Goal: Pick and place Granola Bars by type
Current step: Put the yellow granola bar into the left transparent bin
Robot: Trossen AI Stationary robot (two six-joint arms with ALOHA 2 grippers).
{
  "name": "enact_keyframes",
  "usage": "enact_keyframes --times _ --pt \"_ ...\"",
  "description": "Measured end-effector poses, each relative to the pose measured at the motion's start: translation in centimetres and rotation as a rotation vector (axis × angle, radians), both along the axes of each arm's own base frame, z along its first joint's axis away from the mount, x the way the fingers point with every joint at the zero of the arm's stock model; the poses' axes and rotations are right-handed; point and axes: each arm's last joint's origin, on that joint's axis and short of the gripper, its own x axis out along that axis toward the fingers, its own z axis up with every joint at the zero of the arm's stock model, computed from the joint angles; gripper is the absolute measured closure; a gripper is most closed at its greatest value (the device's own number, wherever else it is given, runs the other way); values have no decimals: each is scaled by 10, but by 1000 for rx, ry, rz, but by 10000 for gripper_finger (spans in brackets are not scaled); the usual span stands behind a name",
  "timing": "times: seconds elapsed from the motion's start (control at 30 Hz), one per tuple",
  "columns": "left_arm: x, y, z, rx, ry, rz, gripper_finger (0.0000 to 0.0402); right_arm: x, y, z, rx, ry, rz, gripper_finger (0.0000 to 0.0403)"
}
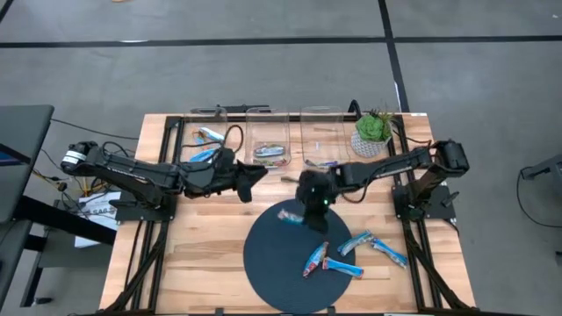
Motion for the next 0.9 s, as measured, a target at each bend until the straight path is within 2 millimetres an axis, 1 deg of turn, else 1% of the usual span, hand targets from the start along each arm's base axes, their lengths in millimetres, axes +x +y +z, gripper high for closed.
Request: enact_keyframes --times 0.17,0.4,0.53,0.7,0.9 --pt "-4 2 4 6 -19 66 291 7 -25 21 150 -97 -147 364" --pt "-4 2 4 14 -9 61 291 19 -53 43 326 -257 -271 366" --pt "-4 2 3 24 3 50 291 23 -62 52 394 -336 -309 366" --pt "-5 2 0 34 39 51 291 25 -70 59 421 -400 -334 367" --pt "-6 4 -3 52 70 107 291 27 -72 64 420 -449 -357 366"
